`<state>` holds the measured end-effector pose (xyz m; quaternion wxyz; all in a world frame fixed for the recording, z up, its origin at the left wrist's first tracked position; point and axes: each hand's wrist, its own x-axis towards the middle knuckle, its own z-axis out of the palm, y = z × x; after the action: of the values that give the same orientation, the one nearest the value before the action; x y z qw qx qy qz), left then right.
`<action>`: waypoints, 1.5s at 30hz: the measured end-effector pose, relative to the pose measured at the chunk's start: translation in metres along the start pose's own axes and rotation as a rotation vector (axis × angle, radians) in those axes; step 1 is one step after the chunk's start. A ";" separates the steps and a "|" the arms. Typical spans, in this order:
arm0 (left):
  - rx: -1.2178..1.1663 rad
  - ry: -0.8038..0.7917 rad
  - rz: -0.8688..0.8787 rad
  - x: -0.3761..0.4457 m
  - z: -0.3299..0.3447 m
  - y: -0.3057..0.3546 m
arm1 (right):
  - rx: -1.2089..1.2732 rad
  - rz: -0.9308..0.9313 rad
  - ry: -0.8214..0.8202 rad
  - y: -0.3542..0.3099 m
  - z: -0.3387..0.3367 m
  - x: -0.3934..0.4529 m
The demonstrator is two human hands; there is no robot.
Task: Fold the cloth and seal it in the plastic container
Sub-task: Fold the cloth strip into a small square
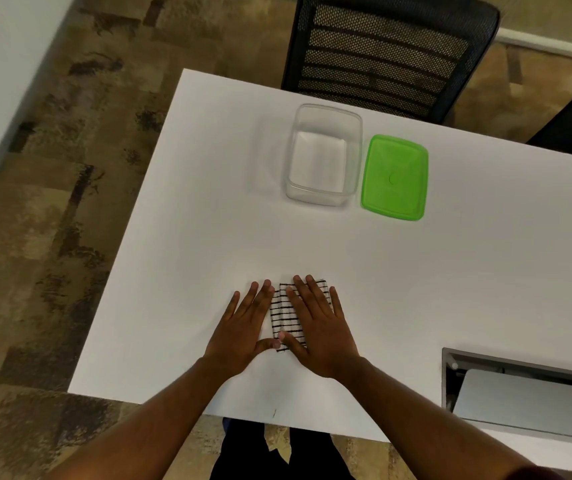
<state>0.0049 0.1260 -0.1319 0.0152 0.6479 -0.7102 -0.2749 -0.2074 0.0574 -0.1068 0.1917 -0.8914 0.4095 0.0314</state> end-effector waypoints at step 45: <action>0.083 0.000 -0.002 -0.001 -0.010 0.021 | -0.023 0.118 -0.022 0.014 0.006 -0.007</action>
<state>-0.0103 0.1237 -0.1144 -0.0119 0.6487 -0.7204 -0.2449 -0.2218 0.0562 -0.1152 0.1838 -0.8674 0.4589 0.0574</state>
